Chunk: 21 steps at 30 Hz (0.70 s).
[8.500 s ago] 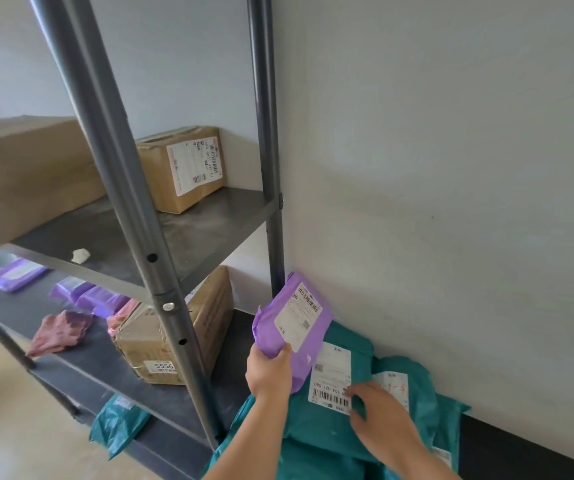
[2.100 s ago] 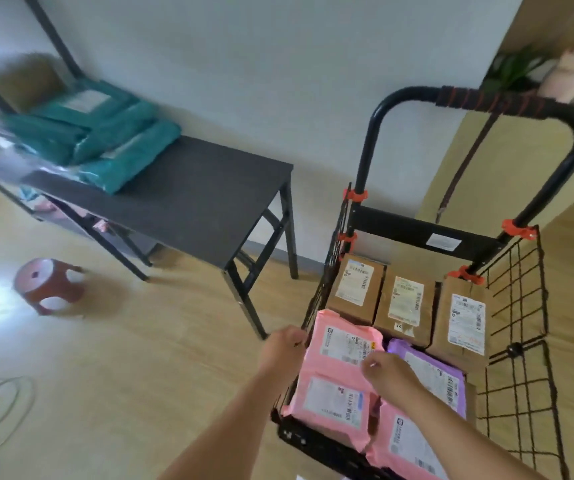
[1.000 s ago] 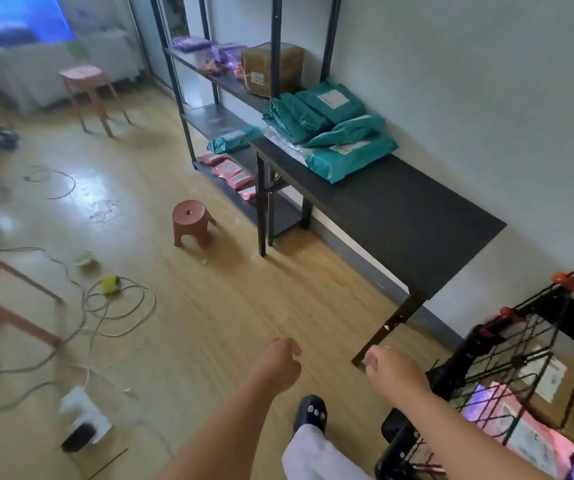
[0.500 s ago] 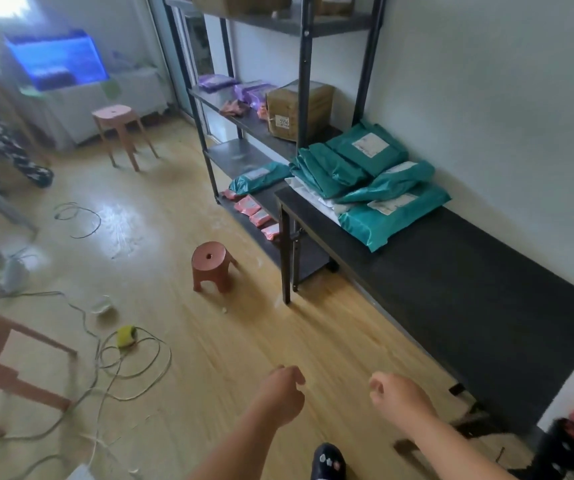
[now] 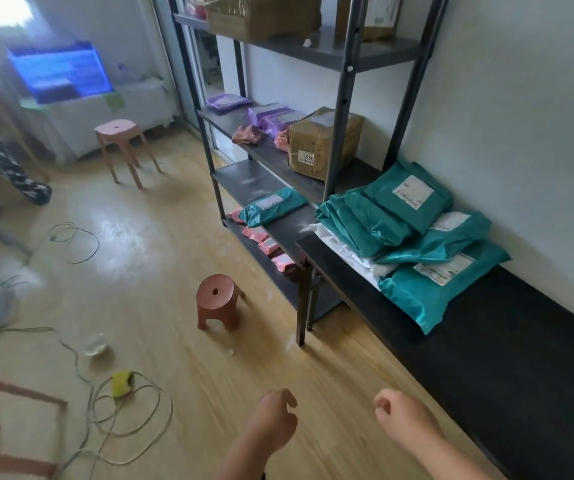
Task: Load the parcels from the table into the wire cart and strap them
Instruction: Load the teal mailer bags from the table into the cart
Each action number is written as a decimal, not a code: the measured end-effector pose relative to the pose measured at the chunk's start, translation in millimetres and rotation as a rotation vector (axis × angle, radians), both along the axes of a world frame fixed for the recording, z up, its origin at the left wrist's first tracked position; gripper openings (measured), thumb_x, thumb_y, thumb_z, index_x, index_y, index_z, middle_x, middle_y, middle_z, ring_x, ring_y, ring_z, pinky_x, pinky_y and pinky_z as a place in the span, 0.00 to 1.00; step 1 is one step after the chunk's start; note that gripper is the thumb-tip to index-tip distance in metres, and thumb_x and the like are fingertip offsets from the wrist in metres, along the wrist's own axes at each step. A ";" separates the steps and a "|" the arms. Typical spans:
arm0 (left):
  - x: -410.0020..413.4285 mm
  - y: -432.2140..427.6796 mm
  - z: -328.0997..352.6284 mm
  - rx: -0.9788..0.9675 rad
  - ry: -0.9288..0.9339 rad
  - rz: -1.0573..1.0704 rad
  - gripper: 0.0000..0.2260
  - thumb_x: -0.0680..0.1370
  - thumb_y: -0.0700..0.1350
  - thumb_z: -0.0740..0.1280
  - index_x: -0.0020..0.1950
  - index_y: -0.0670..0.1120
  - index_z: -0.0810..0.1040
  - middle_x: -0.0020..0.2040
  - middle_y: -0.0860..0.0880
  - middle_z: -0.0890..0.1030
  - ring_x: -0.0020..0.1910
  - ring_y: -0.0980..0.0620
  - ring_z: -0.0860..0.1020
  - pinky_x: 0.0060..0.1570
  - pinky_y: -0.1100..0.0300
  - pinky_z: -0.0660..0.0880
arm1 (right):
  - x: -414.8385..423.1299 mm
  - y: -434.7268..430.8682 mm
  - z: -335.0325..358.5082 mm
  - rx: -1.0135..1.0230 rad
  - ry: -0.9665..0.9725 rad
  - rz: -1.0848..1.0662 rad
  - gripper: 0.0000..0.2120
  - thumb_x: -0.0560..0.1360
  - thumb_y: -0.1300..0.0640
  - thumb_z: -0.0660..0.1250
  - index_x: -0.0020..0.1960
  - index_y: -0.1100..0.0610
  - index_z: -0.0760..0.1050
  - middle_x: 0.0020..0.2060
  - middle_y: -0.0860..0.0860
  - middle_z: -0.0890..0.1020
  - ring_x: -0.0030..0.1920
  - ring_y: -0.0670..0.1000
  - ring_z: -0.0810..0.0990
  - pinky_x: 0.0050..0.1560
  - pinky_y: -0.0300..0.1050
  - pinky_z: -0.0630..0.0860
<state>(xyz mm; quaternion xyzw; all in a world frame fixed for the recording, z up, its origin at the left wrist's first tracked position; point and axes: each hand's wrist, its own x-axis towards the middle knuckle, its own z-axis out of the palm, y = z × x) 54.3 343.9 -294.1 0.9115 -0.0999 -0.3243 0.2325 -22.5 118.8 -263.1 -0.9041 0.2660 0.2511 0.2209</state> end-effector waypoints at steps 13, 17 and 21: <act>161.9 -45.5 33.0 -0.108 -0.090 -0.284 0.19 0.77 0.38 0.58 0.64 0.53 0.76 0.64 0.51 0.75 0.63 0.50 0.75 0.57 0.62 0.72 | 98.5 25.8 20.2 -0.021 -0.096 -0.352 0.05 0.80 0.52 0.62 0.49 0.43 0.75 0.44 0.39 0.79 0.44 0.40 0.78 0.42 0.35 0.78; 171.8 -81.9 38.6 -0.128 -0.083 -0.415 0.21 0.76 0.38 0.58 0.67 0.51 0.75 0.66 0.49 0.74 0.65 0.49 0.73 0.61 0.58 0.72 | 93.7 5.9 24.5 -0.051 -0.101 -0.517 0.06 0.81 0.53 0.62 0.50 0.44 0.77 0.46 0.40 0.80 0.46 0.43 0.79 0.47 0.41 0.81; 170.5 -125.1 47.9 -0.159 -0.080 -0.563 0.20 0.76 0.39 0.60 0.66 0.51 0.75 0.66 0.50 0.74 0.65 0.50 0.73 0.62 0.58 0.71 | 84.6 -22.8 27.3 -0.039 -0.146 -0.713 0.08 0.81 0.54 0.60 0.50 0.47 0.78 0.45 0.42 0.80 0.45 0.45 0.79 0.44 0.42 0.79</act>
